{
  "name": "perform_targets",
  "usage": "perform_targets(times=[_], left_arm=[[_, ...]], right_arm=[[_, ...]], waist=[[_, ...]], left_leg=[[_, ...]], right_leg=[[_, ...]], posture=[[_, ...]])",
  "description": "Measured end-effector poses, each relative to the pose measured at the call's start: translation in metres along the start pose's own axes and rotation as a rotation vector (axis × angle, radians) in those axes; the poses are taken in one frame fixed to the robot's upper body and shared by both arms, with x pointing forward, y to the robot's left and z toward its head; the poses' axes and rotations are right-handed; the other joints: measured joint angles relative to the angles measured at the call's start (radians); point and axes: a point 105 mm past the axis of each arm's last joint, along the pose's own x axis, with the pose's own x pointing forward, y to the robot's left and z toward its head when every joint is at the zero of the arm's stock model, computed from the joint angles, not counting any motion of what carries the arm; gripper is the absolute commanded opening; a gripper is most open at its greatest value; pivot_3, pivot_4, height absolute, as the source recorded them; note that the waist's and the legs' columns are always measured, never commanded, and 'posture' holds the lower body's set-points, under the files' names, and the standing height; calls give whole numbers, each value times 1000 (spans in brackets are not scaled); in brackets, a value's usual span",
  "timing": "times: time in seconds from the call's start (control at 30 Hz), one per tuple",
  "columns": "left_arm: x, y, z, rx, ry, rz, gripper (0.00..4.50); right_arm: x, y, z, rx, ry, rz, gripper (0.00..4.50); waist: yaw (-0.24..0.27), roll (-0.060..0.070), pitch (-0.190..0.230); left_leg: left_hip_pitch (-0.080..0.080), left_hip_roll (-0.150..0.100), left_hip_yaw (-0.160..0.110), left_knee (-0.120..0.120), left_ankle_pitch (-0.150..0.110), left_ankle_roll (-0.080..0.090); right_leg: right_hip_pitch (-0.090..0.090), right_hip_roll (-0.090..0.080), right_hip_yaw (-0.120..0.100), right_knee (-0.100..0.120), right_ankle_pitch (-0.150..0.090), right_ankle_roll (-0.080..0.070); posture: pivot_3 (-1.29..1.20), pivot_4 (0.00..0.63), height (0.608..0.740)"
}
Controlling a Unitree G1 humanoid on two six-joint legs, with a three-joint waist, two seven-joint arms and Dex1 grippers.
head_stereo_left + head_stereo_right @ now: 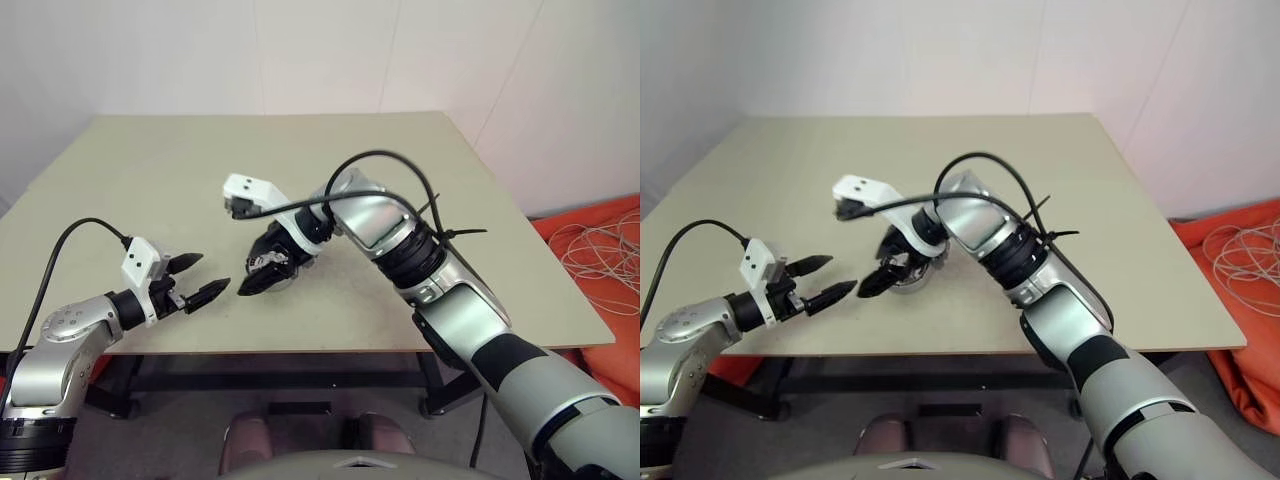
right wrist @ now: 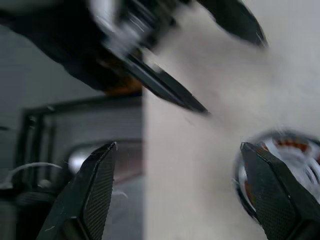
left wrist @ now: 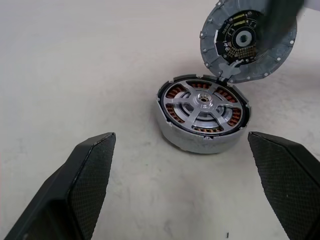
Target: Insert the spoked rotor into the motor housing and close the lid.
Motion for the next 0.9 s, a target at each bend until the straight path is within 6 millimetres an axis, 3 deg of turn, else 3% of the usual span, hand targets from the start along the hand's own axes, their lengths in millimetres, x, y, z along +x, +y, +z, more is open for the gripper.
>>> perform_targets(times=[0.13, 0.2, 0.3, 0.37, 0.5, 0.6, 0.7, 0.8, 0.9], left_arm=[[1, 0, 1, -1, 0, 0, 4500], [1, 1, 1, -1, -1, 0, 4500], [1, 1, 2, 2, -3, 1, 4500], [0, 1, 3, 16, -12, 6, 4500], [-2, 1, -1, 13, -8, 16, 4500], [-2, 1, -2, 15, -8, 18, 4500], [-3, 5, -3, 19, -9, 31, 4500], [-2, 11, 0, 45, -17, 46, 4500], [-2, 13, 1, 58, -20, 54, 4500]], right_arm=[[-33, 24, 60, -93, -236, 69, 4478], [-53, 24, 80, -204, -376, 24, 4478], [-83, -1, 95, -338, -529, -172, 4478], [-114, -40, 88, -258, -618, -345, 4478], [-175, -94, 43, -132, -696, -648, 4478], [-200, -115, -20, -49, -637, -811, 4478], [-191, -126, -95, 70, -494, -869, 4478], [-166, -119, -161, 137, -286, -823, 3602], [-143, -101, -196, 137, -141, -718, 2540]], waist=[[1, 0, 0], [4, 0, 0], [10, -2, 0], [14, -2, 0], [19, -4, 0], [19, -6, -1], [17, -3, -1], [14, -2, -1], [16, -1, -1]], left_leg=[[1, 0, 0, 0, 0, 0], [1, 0, 0, 0, 0, 0], [1, -1, 0, 1, 0, 0], [1, -1, 0, 2, 0, 0], [0, -2, 0, 3, 0, 0], [0, -1, 0, 2, 0, 0], [-7, -1, 1, 1, 0, 1], [-10, -1, 1, 0, 0, 1], [-10, -1, 1, 1, -1, 1]], right_leg=[[0, 0, 0, -1, 0, 0], [1, 0, 0, -2, 0, 1], [2, -1, 0, -3, 0, 1], [3, -1, 0, -4, 0, 1], [3, -2, 0, -4, 0, 1], [4, -1, 0, -4, 0, 1], [0, -1, 0, -3, 3, -4], [-4, 0, -1, -2, 3, -7], [-3, 0, -1, -3, 2, -5]], posture=[[0, 0, 740], [0, 0, 740], [0, 0, 740], [0, 0, 740], [0, 0, 740], [0, 0, 740], [0, 0, 740], [0, 0, 740], [0, 0, 740]])
